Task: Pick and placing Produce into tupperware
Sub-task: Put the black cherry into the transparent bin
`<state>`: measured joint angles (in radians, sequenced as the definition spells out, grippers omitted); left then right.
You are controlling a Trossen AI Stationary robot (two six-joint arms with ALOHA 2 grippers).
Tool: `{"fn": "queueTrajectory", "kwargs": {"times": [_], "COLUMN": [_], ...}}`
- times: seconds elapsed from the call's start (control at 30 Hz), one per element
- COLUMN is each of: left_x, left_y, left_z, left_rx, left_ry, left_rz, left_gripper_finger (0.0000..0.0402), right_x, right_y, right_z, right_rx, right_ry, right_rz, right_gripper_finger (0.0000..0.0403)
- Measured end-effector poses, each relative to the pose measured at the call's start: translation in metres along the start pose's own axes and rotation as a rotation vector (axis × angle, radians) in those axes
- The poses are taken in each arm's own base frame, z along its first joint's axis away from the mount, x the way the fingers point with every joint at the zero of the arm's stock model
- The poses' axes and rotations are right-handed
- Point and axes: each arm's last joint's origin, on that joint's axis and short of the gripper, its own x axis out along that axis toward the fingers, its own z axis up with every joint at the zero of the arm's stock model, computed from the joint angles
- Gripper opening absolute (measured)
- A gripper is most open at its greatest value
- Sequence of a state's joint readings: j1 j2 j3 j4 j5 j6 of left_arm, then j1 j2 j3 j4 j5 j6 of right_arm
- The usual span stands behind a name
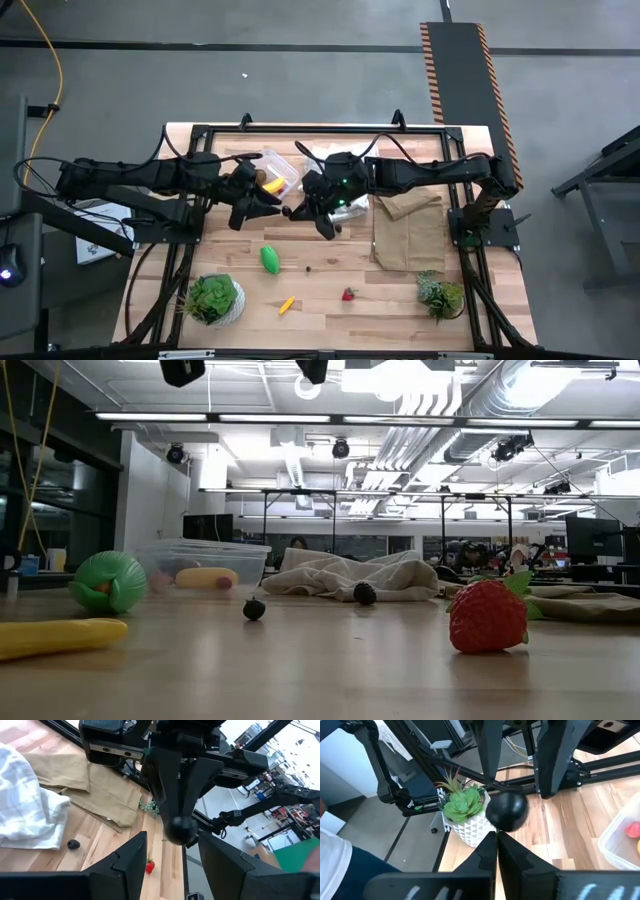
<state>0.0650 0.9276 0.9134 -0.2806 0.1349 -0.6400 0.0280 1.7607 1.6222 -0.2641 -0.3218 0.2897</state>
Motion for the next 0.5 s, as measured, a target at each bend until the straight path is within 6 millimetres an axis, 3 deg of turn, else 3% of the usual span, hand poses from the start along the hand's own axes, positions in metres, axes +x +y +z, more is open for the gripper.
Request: {"fn": "queueTrajectory", "kwargs": {"times": [0.5], "left_x": [0.0], "left_y": [0.0002], "left_z": [-0.0006], "left_rx": [0.005], "left_ry": [0.009], "left_rz": [-0.003], "left_gripper_finger": [0.0166], "right_x": [0.0], "right_y": [0.0], "right_z": [-0.0001], "right_rx": [-0.002], "right_ry": [0.0], "right_rz": [0.0], "right_gripper_finger": [0.0]}}
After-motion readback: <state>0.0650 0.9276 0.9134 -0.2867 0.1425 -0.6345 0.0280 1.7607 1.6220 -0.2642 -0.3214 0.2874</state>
